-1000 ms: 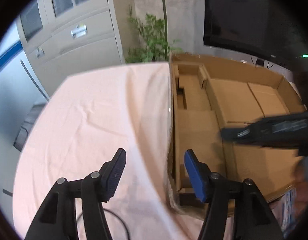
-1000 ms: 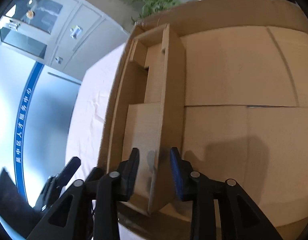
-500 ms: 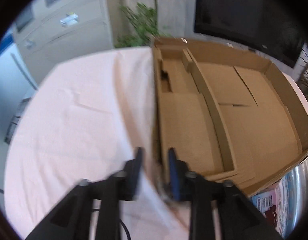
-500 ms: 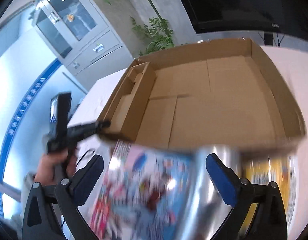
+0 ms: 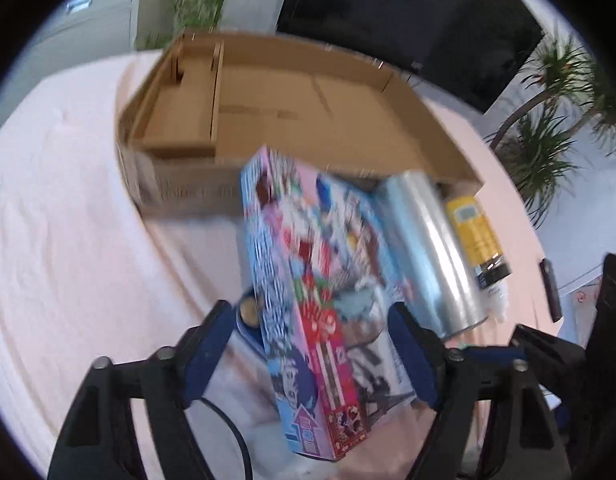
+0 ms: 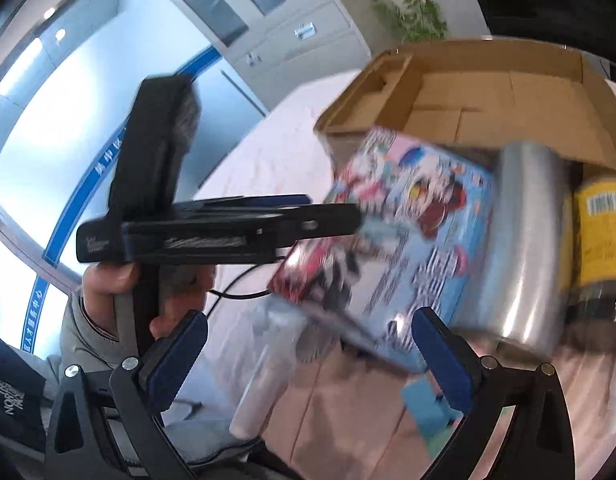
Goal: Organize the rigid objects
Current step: 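Grasp the boxed toy game with the left tool and lift it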
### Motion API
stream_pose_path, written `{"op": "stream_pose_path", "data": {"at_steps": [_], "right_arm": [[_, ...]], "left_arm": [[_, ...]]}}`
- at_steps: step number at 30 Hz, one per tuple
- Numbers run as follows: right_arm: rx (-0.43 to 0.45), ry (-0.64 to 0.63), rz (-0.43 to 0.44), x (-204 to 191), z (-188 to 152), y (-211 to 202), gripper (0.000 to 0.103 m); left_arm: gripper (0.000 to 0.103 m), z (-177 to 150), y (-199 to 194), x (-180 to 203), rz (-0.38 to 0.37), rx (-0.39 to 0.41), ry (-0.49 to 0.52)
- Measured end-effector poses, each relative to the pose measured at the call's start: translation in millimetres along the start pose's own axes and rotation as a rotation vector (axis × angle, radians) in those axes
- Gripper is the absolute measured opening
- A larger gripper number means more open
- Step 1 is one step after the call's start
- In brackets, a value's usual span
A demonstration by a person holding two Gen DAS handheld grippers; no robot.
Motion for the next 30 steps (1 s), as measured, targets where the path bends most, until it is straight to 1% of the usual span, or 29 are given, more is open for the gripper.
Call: {"op": "stream_pose_path", "data": {"at_steps": [1, 2, 4, 5, 6, 8, 10, 11, 13, 14, 15, 16, 17, 18, 19, 21, 23, 25, 27, 28, 29, 30], "right_arm": [[-0.016, 0.022, -0.003, 4, -9, -1, 0.103], [-0.021, 0.056, -0.003, 8, -15, -1, 0.103], [-0.022, 0.116, 0.005, 17, -23, -5, 0.103], [-0.018, 0.143, 0.008, 21, -28, -8, 0.103], [-0.013, 0.164, 0.011, 25, -24, -7, 0.103], [0.0, 0.187, 0.035, 27, -27, -11, 0.103], [-0.001, 0.184, 0.036, 28, -30, -12, 0.103], [-0.001, 0.187, 0.038, 28, -31, -13, 0.103], [-0.001, 0.209, 0.047, 28, -28, -11, 0.103], [0.0, 0.225, 0.049, 28, -23, -5, 0.103], [0.002, 0.236, 0.046, 26, -16, 2, 0.103], [0.0, 0.236, 0.035, 28, -15, 3, 0.103], [-0.009, 0.229, 0.004, 27, -13, 7, 0.103], [-0.021, 0.221, -0.027, 25, -9, 14, 0.103], [-0.035, 0.219, -0.055, 20, -4, 24, 0.103], [-0.053, 0.185, -0.1, 16, -4, 28, 0.103], [-0.074, 0.187, -0.117, 7, 0, 43, 0.103], [-0.07, 0.177, -0.16, 4, 3, 50, 0.103], [-0.063, 0.184, -0.149, -2, 6, 56, 0.103], [-0.054, 0.198, -0.118, -6, 8, 56, 0.103], [-0.043, 0.218, -0.055, -11, 11, 58, 0.103], [-0.053, 0.218, -0.031, -15, 11, 61, 0.102]], "left_arm": [[0.062, -3, 2, -1, 0.033, -0.003, 0.004], [0.06, -5, 0, -2, 0.033, 0.009, 0.006], [0.051, -6, -6, -7, 0.016, 0.023, -0.028], [0.038, -7, -11, -10, -0.003, 0.033, -0.042], [0.026, -7, -19, -9, -0.019, 0.043, -0.033], [0.017, -3, -23, -8, 0.013, 0.061, 0.002], [0.017, -5, -25, -3, 0.042, 0.055, 0.021], [0.02, -5, -23, -2, 0.048, 0.051, 0.018], [0.034, -9, -17, -4, 0.043, 0.023, 0.011], [0.048, -12, -12, -6, 0.042, 0.008, 0.002], [0.055, -16, -8, -7, 0.038, 0.001, -0.008], [0.055, -19, -4, -8, 0.013, -0.01, -0.02], [0.055, -22, 0, -7, -0.022, -0.025, -0.032], [0.053, -23, 1, -7, -0.036, -0.024, -0.037], [0.053, -24, 1, -7, -0.035, -0.019, -0.032], [0.048, -24, -2, -7, -0.039, -0.005, -0.035], [0.045, -25, -5, -9, -0.052, 0.006, -0.035], [0.044, -26, -9, -8, -0.051, 0.012, -0.029], [0.042, -29, -13, -7, -0.055, 0.01, -0.027], [0.042, -32, -17, -6, -0.064, 0.008, -0.02], [0.04, -35, -19, -5, -0.075, 0.01, -0.026], [0.04, -40, -24, -6, -0.08, 0.006, -0.03]]}}
Point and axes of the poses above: each gripper's, at about its wrist camera, not at the fingertips, and y roughly the way its jaws point, x to its right, z to its top, the point moved 6 cm from there along y, roughly the way its jaws point, and after that the axes turned 1 degree about -y, right-handed, at the moved point
